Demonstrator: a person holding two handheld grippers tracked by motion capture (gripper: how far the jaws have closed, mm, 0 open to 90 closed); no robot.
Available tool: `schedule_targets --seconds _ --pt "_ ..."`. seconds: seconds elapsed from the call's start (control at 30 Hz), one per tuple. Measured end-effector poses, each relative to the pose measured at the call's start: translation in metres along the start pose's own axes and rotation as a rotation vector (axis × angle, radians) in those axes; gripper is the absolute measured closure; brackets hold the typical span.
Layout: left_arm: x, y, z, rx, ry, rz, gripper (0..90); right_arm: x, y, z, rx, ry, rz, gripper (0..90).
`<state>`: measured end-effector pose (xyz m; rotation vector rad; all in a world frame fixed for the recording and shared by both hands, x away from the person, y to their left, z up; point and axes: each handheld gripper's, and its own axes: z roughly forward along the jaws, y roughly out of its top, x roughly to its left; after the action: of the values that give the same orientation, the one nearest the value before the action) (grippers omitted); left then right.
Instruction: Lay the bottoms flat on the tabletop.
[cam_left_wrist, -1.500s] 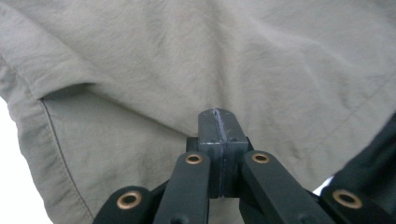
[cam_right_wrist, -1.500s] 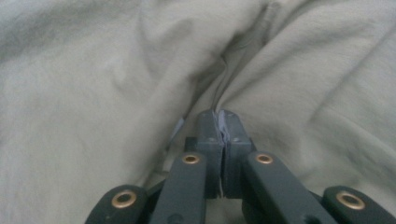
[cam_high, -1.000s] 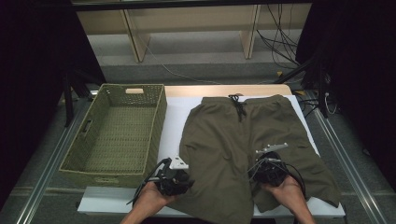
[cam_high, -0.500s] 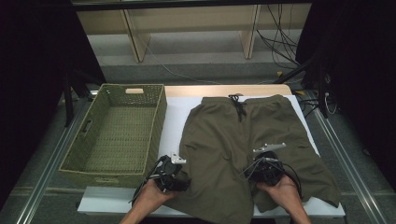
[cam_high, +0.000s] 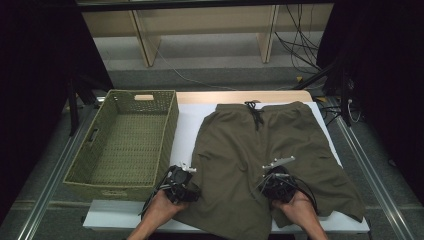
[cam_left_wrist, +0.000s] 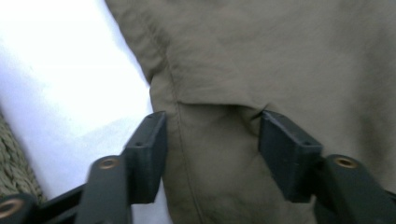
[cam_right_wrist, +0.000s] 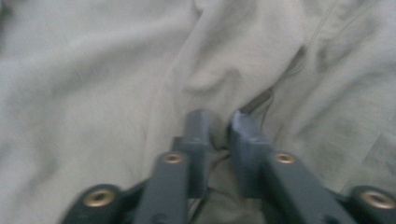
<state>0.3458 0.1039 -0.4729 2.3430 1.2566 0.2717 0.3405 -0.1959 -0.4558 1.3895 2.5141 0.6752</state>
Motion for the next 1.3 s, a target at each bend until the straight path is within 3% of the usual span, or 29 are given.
schedule_targets --seconds 0.07,0.2,0.27,0.53,0.63,0.67,0.73,0.8,0.87,0.93,1.0,1.07,1.17,1.3 --pt "-0.001 0.000 -0.001 0.002 0.015 0.008 52.8 0.000 -0.001 0.001 0.016 -0.005 -0.006 87.8" --pt "0.001 -0.001 -0.004 0.010 -0.003 0.018 78.8 -0.002 -0.002 -0.001 0.024 -0.010 -0.006 89.3" --pt "0.000 -0.003 -0.005 0.018 -0.004 0.031 86.8 -0.003 -0.003 -0.002 0.026 -0.012 -0.007 89.5" --pt "-0.005 -0.013 -0.014 0.045 -0.071 0.046 89.0 -0.013 -0.008 -0.005 0.048 -0.005 -0.002 89.7" --pt "-0.007 -0.013 -0.017 0.032 -0.089 0.043 88.4 -0.014 -0.009 -0.006 0.046 0.000 0.005 89.0" --pt "-0.006 -0.012 -0.017 0.022 -0.093 0.034 87.9 -0.015 -0.009 -0.007 0.040 0.004 0.008 86.6" --pt "-0.005 -0.010 -0.020 0.000 -0.093 0.030 80.8 -0.016 -0.008 -0.009 0.006 0.010 0.013 71.3" --pt "-0.007 -0.008 -0.021 -0.031 -0.047 0.039 73.6 -0.017 -0.005 -0.014 -0.042 0.035 0.024 56.9" --pt "-0.008 -0.007 -0.019 -0.040 -0.010 0.045 63.9 -0.016 -0.002 -0.019 -0.102 0.043 0.035 50.9" --pt "-0.008 -0.005 -0.017 -0.039 -0.011 0.031 51.7 -0.015 0.002 -0.024 -0.145 0.048 0.041 46.9" --pt "-0.006 -0.003 -0.015 -0.044 -0.042 -0.007 44.6 -0.014 0.005 -0.027 -0.183 0.044 0.036 42.9" --pt "-0.005 0.000 -0.013 -0.049 -0.055 -0.029 41.6 -0.012 0.009 -0.029 -0.204 0.050 0.043 39.6" --pt "-0.003 0.002 -0.011 -0.052 -0.034 -0.044 35.8 -0.011 0.018 -0.030 -0.226 0.060 0.043 36.0" --pt "-0.002 0.004 -0.010 -0.059 -0.058 -0.067 31.3 -0.004 0.033 -0.032 -0.247 0.068 0.030 32.6"
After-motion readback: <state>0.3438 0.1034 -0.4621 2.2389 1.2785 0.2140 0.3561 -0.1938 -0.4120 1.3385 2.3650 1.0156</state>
